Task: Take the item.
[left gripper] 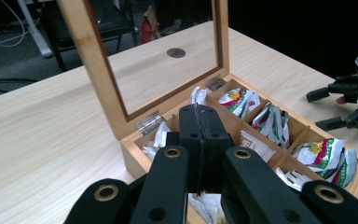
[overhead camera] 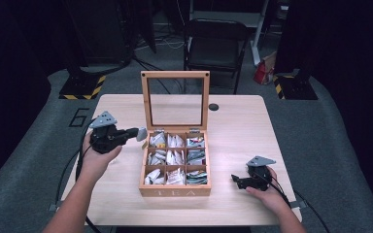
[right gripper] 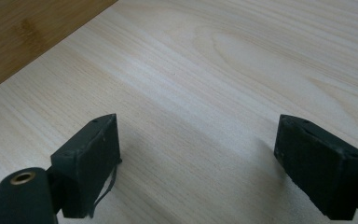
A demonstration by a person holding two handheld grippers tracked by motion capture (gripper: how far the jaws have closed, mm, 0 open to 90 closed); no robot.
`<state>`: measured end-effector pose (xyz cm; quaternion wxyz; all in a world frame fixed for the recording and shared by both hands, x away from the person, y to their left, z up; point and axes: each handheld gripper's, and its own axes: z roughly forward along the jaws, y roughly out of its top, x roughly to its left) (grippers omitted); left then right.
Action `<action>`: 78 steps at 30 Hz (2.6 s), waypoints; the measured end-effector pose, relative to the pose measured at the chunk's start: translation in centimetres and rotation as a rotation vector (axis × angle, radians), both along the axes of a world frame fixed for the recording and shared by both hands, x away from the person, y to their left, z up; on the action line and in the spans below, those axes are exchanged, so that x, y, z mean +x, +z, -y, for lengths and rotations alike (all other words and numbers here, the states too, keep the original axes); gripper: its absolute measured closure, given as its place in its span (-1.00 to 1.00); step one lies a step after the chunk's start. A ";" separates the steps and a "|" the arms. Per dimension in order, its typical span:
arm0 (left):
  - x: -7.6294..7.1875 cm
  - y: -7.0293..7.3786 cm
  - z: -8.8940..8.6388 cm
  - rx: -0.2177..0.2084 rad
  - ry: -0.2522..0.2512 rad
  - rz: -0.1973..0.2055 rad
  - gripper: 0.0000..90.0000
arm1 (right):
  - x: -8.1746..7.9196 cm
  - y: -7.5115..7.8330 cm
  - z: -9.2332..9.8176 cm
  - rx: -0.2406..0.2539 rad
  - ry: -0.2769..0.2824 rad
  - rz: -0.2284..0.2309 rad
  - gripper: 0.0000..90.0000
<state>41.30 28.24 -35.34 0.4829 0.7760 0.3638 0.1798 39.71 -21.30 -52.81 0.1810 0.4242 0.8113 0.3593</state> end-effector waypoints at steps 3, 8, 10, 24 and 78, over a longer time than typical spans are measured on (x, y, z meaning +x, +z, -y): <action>0.0 0.3 -0.5 -0.003 0.018 0.005 1.00 | 0.0 0.0 0.0 0.000 0.000 0.000 -0.70; 0.1 0.6 -1.4 0.005 0.044 0.010 1.00 | 0.0 0.0 0.0 0.000 0.000 0.000 -0.70; 0.1 0.8 -1.9 0.007 0.057 0.011 1.00 | 0.0 0.0 0.0 0.000 0.000 0.000 -0.70; -0.1 1.4 -5.1 -0.004 0.150 0.015 1.00 | 0.0 0.0 0.0 0.000 0.000 0.000 -0.70; -0.8 -3.5 -11.3 -0.025 0.348 -0.062 1.00 | 0.0 0.0 0.0 0.000 0.000 0.000 -0.70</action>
